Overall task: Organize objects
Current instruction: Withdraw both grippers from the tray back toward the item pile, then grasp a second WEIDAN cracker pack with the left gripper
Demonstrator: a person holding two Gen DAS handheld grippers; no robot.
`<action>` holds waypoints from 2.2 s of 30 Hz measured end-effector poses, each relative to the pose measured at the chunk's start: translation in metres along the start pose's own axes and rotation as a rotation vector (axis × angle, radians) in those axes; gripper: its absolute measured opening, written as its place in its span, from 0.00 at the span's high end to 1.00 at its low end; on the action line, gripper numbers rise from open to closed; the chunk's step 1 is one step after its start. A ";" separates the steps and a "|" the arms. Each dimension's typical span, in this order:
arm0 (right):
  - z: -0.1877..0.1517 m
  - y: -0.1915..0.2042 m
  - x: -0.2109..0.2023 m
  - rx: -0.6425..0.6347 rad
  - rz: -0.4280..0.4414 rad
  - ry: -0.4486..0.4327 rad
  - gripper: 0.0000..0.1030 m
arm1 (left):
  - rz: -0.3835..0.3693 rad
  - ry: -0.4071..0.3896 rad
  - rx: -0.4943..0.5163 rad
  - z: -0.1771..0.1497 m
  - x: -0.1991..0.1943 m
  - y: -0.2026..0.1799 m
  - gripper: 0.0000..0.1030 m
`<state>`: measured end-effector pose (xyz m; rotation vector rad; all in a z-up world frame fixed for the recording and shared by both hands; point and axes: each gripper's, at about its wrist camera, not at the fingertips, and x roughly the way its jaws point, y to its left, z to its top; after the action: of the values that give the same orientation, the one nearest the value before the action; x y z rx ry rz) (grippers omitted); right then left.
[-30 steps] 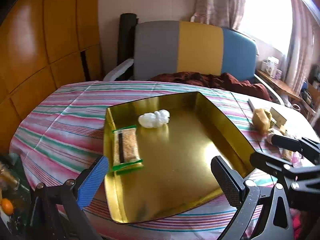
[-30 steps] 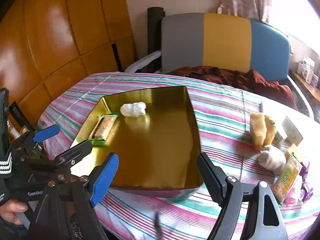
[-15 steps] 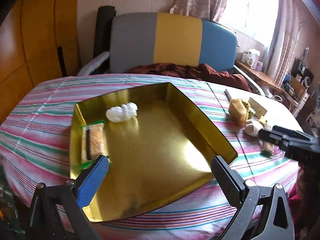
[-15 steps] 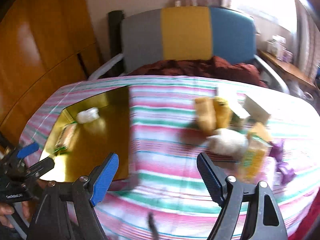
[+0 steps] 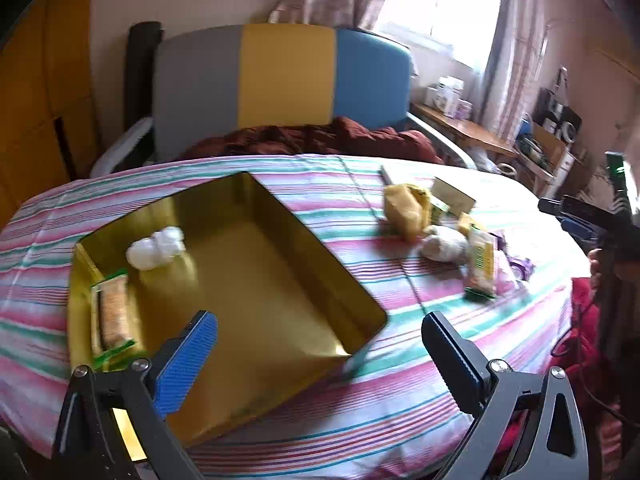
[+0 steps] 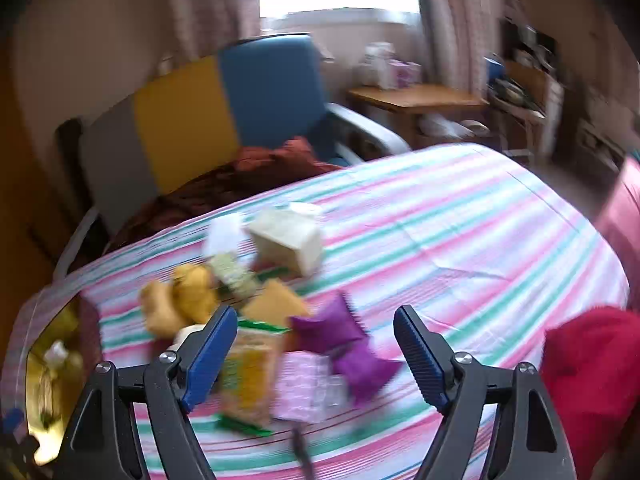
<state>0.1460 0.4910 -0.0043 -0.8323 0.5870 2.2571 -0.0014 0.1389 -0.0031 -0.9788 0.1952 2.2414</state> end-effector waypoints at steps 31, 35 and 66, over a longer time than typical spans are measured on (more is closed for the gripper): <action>-0.011 -0.062 0.030 0.325 0.121 0.146 0.20 | -0.268 0.227 0.285 0.040 0.138 -0.181 0.30; -0.012 -0.061 0.034 0.325 0.129 0.171 0.20 | -0.260 0.248 0.299 0.044 0.157 -0.197 0.31; -0.018 -0.060 0.060 0.307 0.030 0.291 0.20 | -0.311 0.304 0.283 -0.003 0.161 -0.173 0.56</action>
<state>0.1605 0.5468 -0.0695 -1.0030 1.0563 2.0137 0.0316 0.3538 -0.0965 -1.1050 0.4487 1.7229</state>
